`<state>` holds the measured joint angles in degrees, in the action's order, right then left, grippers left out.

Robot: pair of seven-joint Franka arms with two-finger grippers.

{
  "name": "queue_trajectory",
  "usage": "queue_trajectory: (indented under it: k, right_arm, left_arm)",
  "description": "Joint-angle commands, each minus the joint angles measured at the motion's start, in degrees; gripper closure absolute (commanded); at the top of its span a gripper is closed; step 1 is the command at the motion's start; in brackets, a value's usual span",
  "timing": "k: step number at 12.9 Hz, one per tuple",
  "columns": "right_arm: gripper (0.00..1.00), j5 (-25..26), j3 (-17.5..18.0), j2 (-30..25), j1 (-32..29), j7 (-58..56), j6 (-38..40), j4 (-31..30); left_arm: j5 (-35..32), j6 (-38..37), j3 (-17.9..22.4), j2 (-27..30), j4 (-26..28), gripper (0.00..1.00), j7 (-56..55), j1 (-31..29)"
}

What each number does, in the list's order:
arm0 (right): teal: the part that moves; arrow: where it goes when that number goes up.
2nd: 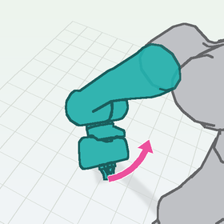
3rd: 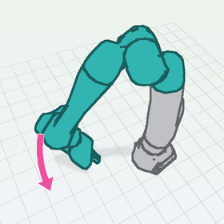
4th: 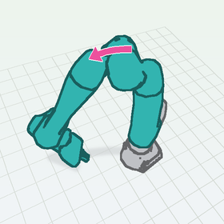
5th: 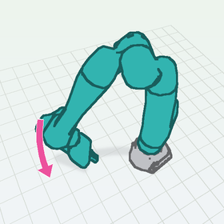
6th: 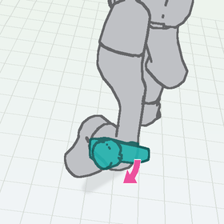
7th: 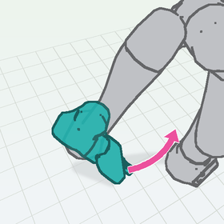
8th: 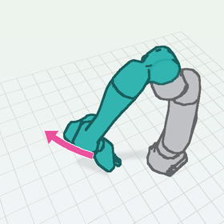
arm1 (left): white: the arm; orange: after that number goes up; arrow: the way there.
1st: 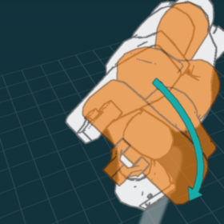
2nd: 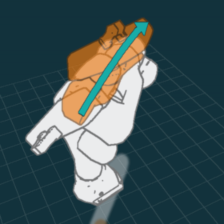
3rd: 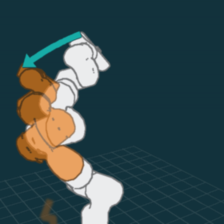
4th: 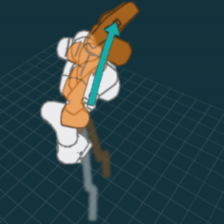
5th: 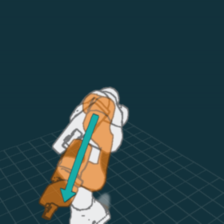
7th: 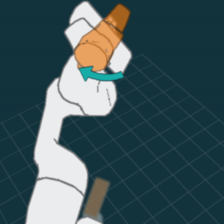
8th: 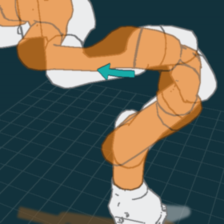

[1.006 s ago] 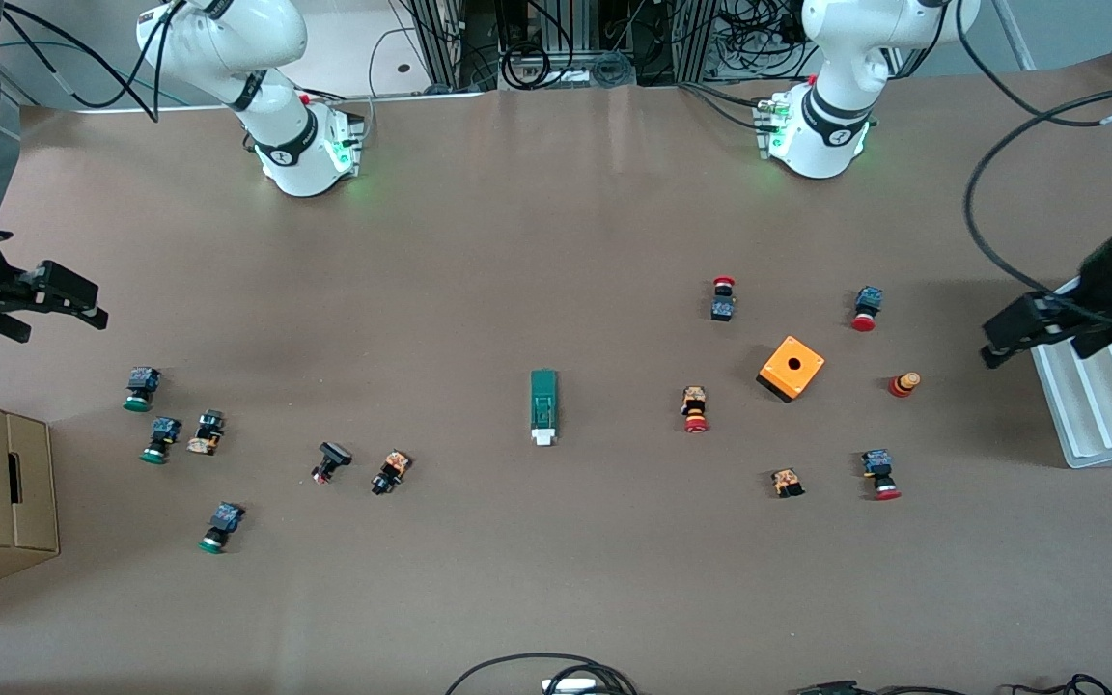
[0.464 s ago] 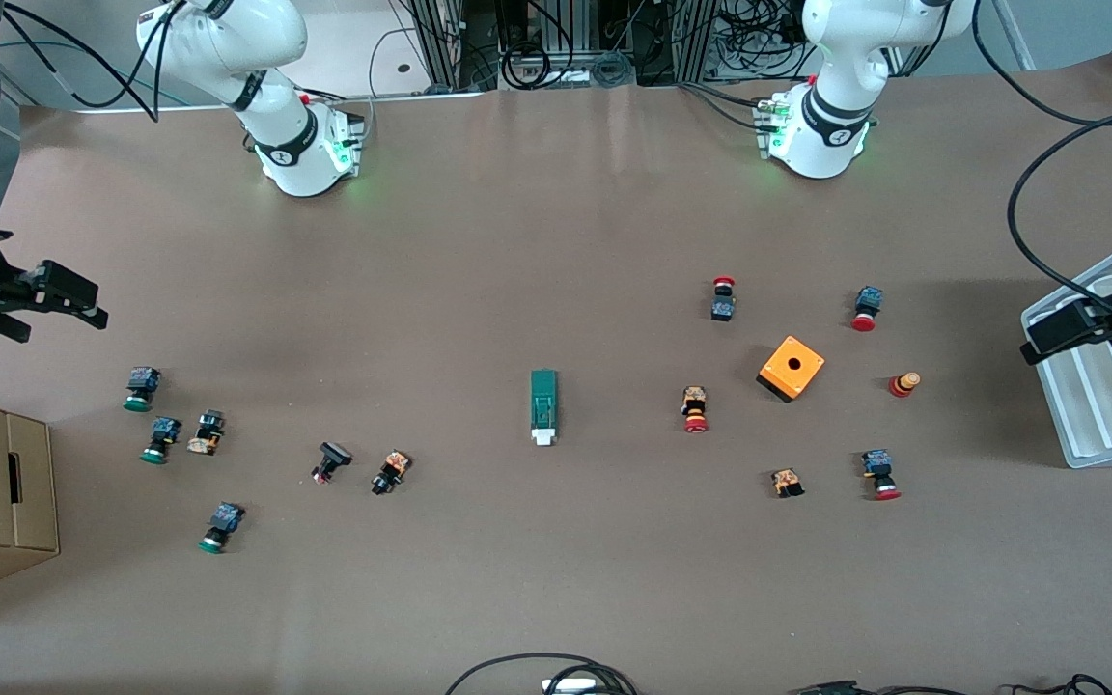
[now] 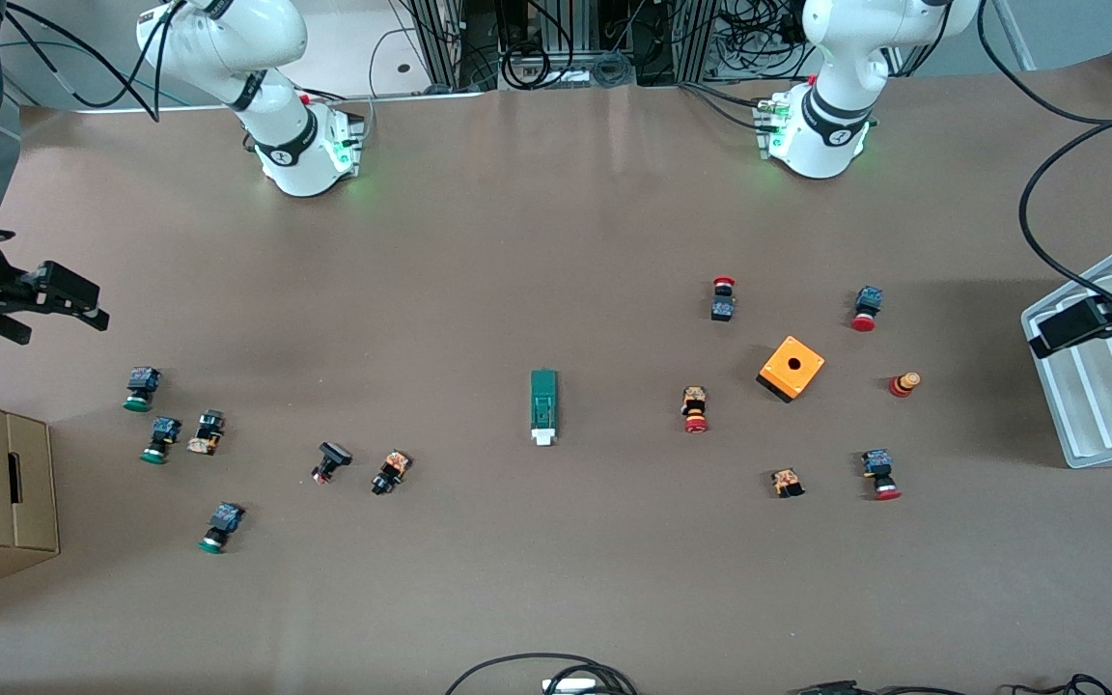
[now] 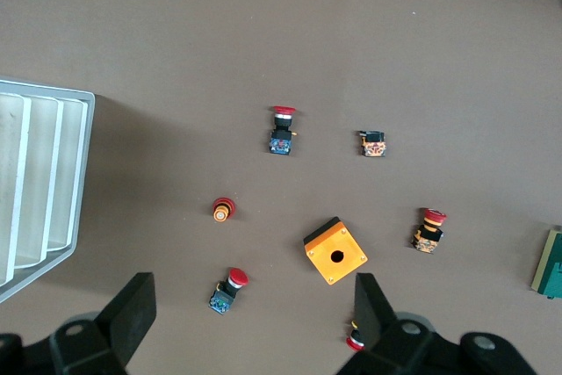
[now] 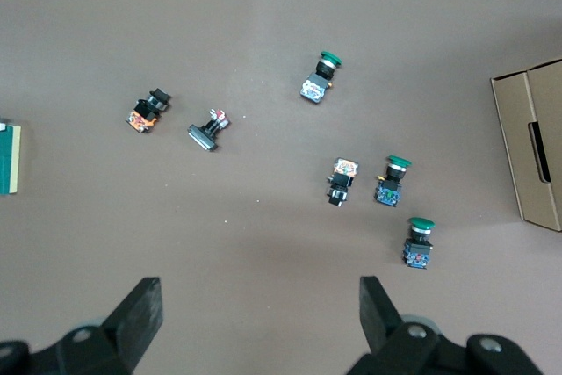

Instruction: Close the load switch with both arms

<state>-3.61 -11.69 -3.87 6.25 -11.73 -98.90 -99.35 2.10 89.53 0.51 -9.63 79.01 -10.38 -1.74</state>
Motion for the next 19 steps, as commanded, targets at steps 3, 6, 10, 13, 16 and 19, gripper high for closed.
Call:
queue_trajectory:
  k: [3,6,10,13,16,19]
  right_arm:
    - [0.0,1.32,0.09,-1.14,0.16,-0.58,-0.86,-1.19]
    - [0.0,1.32,0.09,-1.14,0.16,-0.58,-0.85,-1.19]
    - [0.0,1.23,0.09,-1.14,0.16,-0.75,-0.77,-1.28]
    - [0.0,1.23,0.09,-1.14,0.16,-0.75,-0.59,-1.19]
    - [0.0,1.23,0.09,-1.14,0.16,-0.75,-0.59,-1.28]
    - [0.0,1.32,0.09,-1.14,0.16,-0.75,-0.68,-1.37]
  left_arm:
    - [-3.24,-3.38,-0.24,1.28,0.0,0.0,1.06,-0.55]
    - [-3.24,-7.27,-0.42,1.98,0.09,0.0,0.89,-0.46]
    - [-2.8,0.86,-0.68,7.75,9.53,0.0,0.98,0.24]
    - [-2.98,2.14,-0.68,8.14,10.21,0.0,0.8,0.24]
    - [-3.07,1.7,-0.59,7.7,9.41,0.0,0.98,-0.02]
    - [-3.07,0.56,-0.51,7.61,9.32,0.0,1.07,-0.37]
